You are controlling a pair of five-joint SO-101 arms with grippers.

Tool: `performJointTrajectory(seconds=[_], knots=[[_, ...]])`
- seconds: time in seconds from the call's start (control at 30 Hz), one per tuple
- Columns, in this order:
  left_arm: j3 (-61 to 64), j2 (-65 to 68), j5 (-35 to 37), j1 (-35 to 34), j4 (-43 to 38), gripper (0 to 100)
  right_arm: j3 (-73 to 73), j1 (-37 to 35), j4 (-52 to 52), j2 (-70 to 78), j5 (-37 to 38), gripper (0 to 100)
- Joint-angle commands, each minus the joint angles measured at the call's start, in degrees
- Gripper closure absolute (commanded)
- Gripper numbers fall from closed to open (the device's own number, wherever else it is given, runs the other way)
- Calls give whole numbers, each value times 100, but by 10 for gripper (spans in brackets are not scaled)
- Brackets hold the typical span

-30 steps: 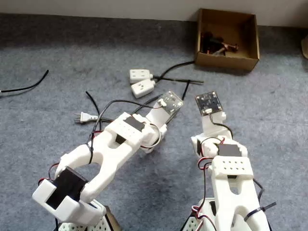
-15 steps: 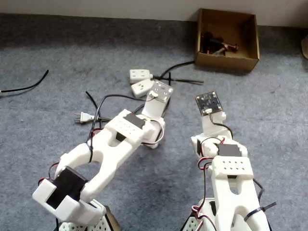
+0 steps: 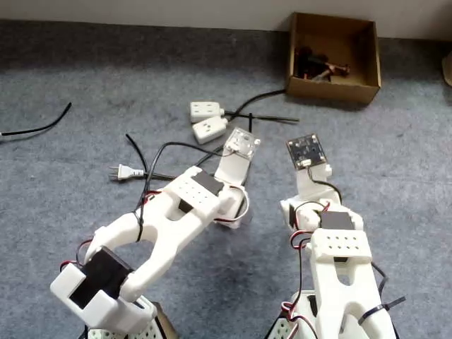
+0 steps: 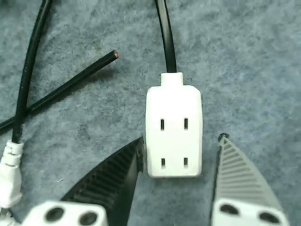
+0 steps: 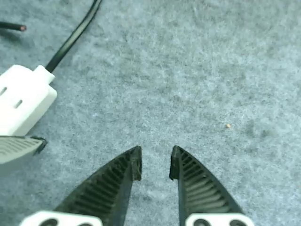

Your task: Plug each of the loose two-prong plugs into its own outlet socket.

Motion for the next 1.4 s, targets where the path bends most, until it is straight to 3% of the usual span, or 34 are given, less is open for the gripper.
performJointTrajectory(seconds=[0.0, 0.43, 0.83, 1.13, 1.37], knots=[[-321, -57, 114, 92, 123, 720, -22, 66, -110, -189, 70, 889], [-629, -66, 97, -295, 316, 720, -22, 66, -110, -189, 70, 889], [-2035, -66, -97, -330, 1670, 720, -22, 66, -110, -189, 70, 889], [-3556, -66, -993, -989, 3051, 804, -22, 75, -110, -189, 70, 889], [-4268, -66, -1055, -1481, 3780, 837, -31, 75, -110, -180, 35, 889]])
